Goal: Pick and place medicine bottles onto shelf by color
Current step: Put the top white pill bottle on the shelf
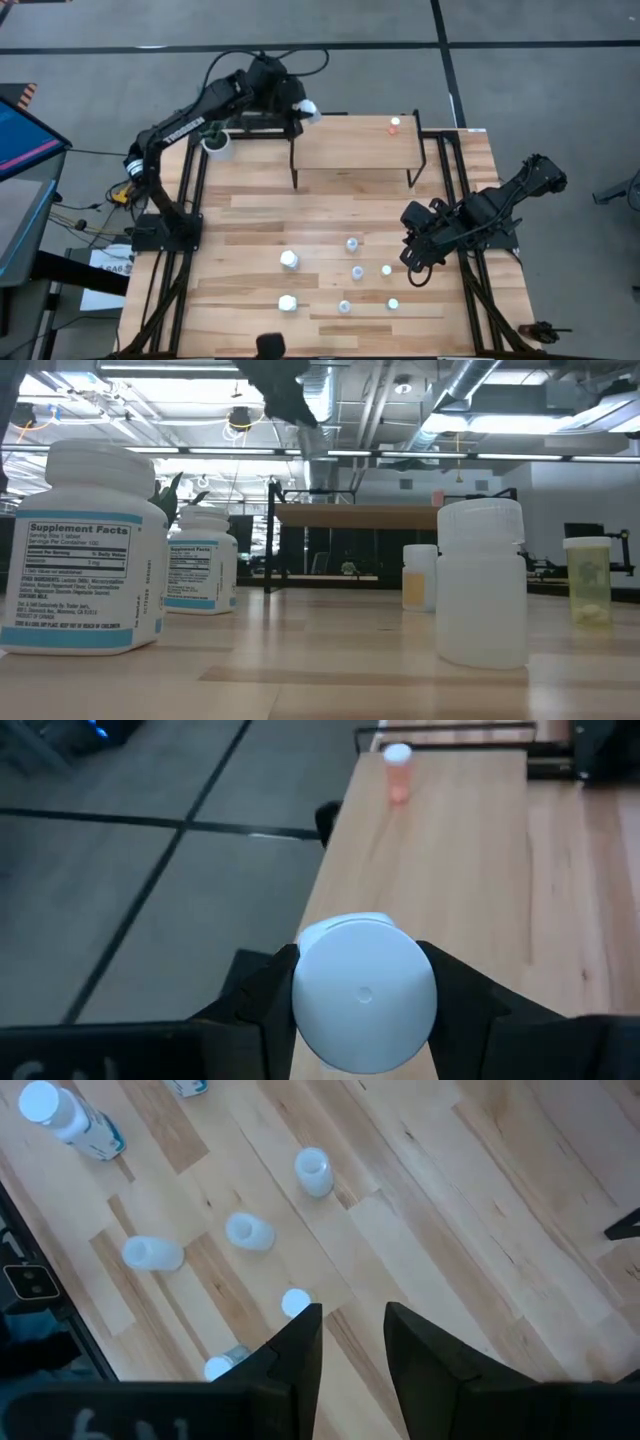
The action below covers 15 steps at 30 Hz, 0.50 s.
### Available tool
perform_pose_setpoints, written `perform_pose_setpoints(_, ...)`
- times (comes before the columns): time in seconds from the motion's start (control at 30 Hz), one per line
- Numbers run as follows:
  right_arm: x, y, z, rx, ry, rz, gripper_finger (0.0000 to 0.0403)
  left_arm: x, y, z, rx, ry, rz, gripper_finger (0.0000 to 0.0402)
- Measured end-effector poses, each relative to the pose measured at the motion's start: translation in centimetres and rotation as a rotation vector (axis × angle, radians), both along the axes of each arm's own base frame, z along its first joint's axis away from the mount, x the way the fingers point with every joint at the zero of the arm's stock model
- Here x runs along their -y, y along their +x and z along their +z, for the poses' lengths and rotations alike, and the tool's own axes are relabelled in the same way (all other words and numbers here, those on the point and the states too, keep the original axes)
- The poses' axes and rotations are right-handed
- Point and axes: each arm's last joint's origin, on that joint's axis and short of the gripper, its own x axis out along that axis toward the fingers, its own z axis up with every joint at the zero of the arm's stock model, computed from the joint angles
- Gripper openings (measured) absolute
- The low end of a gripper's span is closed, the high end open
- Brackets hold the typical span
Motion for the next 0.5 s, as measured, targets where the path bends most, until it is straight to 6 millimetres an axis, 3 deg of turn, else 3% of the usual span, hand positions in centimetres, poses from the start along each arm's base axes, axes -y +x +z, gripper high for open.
perform_pose_setpoints(0.2,0.0,0.0,0.0,-0.001,-0.002,0.001,0.0133,-1.9,1.9,-3.5,-0.096,-0.041,-0.022,0.0143)
perform_pose_setpoints(0.5,0.1,0.0,0.0,-0.002,-0.012,0.021,0.0133,-2.4,3.5,-6.0,-0.212,0.04,-0.178,0.0143)
